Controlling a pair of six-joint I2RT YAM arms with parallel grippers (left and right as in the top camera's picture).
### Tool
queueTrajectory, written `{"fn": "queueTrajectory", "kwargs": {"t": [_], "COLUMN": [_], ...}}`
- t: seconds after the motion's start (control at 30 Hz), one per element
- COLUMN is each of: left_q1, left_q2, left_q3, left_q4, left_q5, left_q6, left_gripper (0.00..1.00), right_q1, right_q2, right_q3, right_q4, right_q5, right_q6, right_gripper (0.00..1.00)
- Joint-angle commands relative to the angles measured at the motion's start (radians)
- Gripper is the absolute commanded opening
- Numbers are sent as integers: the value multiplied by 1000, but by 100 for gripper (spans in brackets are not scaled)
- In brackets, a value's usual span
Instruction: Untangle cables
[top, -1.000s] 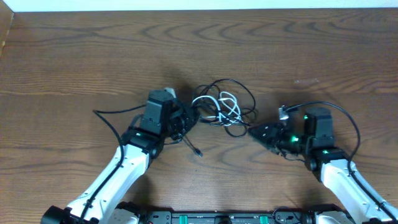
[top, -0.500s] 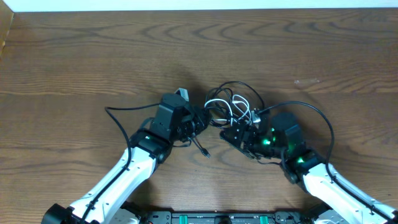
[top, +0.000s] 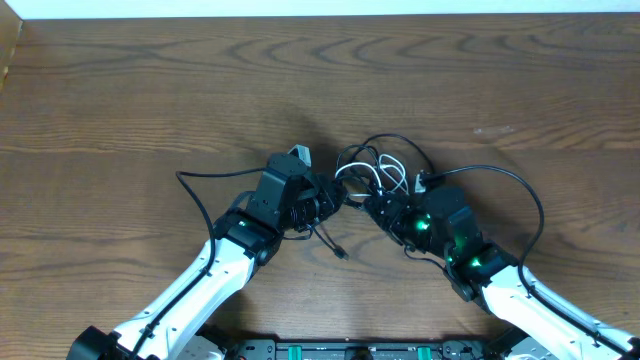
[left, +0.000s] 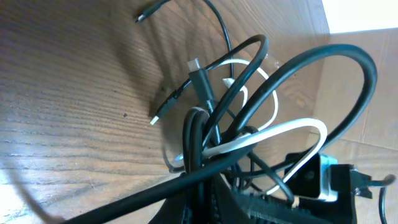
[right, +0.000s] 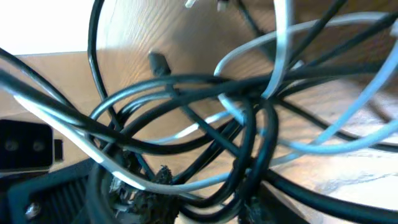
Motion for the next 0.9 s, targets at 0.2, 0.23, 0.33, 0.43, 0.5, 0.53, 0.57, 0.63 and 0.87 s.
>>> {"fn": "queueTrajectory", "kwargs": {"t": [0.2, 0.23, 0.33, 0.43, 0.5, 0.53, 0.57, 0.63, 0.87], "left_q1": [-3, -3, -3, -2, 4, 10, 19, 48, 161], "left_q2": [3, 3, 3, 3, 3, 3, 3, 0, -18], "left_q3": [3, 3, 3, 3, 3, 3, 3, 3, 3], "left_q4": [34, 42, 45, 45, 46, 48, 51, 61, 229], "left_q5": [135, 152, 163, 162, 154, 154, 154, 159, 357], "left_q6": [32, 44, 79, 108, 109, 109, 109, 109, 108], "left_gripper": [8, 8, 8, 8, 8, 8, 8, 8, 8], "right_q1": [2, 2, 2, 2, 0, -2, -6, -23, -121], "right_q2": [-6, -6, -6, -6, -6, -6, -6, -6, -6], "right_q3": [5, 5, 5, 5, 5, 5, 5, 5, 5], "right_q4": [-14, -18, -24, -49, -85, -107, -131, -194, -370], "right_q5": [97, 98, 104, 108, 108, 109, 114, 145, 299], "right_q6": [6, 6, -33, -128, -163, -179, -192, -210, -230], "right_gripper": [11, 6, 1, 1, 1, 1, 1, 1, 1]}}
